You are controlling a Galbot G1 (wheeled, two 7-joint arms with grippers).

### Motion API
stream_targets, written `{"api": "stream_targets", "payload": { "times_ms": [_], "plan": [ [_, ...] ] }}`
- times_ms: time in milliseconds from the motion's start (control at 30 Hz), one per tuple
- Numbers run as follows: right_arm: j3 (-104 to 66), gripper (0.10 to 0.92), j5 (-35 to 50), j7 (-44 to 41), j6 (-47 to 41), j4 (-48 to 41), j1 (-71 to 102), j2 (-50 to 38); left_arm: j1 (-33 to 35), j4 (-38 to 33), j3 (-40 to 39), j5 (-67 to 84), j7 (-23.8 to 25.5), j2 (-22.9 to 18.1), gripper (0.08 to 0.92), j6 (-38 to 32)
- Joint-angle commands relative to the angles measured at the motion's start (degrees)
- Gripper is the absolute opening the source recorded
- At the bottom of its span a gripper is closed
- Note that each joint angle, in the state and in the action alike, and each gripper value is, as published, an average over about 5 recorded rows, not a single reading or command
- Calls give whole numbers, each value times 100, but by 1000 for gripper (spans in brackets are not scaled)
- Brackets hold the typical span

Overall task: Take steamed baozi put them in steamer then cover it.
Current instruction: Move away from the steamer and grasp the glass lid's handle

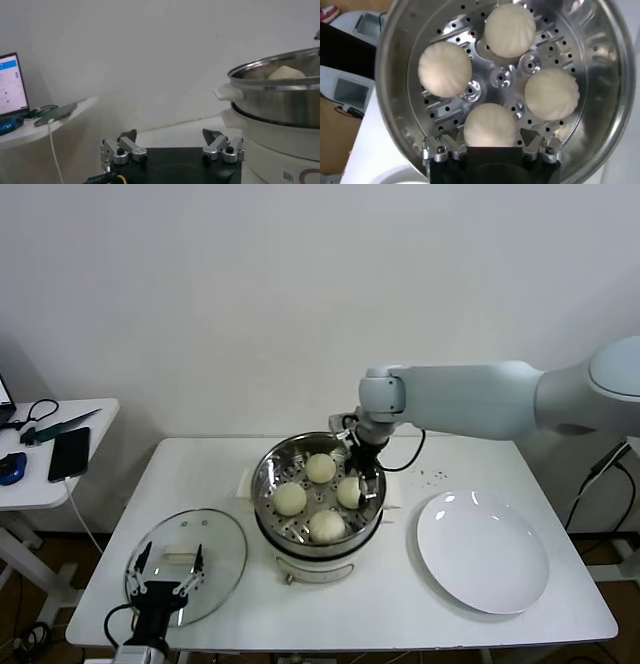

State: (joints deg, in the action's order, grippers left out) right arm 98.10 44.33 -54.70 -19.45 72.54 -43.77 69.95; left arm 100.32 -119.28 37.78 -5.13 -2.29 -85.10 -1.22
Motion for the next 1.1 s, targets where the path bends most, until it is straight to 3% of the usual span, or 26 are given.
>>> {"api": "stream_targets", "payload": {
  "times_ms": [33, 167, 400, 667, 1100],
  "plan": [
    [-284, 823, 388, -75, 75, 131, -209, -563, -13, -6, -10, -44, 1, 1, 823, 18],
    [-702, 823, 554, 189, 268, 203, -152, -1099, -28, 18, 0, -135, -10, 6, 823, 14],
    [-1525, 823, 717, 1187, 1370, 639, 404, -2575, 0, 49, 59, -174, -24, 39, 823, -1],
    [-3980, 823, 827, 2827, 2617, 1355, 2947, -4005, -59, 5, 44, -397, -49, -24, 823, 31],
    [-8870, 823, 276, 4314, 3472, 1919, 7858, -4369, 19, -108, -44, -1011, -66, -227, 823, 24]
  ]
}}
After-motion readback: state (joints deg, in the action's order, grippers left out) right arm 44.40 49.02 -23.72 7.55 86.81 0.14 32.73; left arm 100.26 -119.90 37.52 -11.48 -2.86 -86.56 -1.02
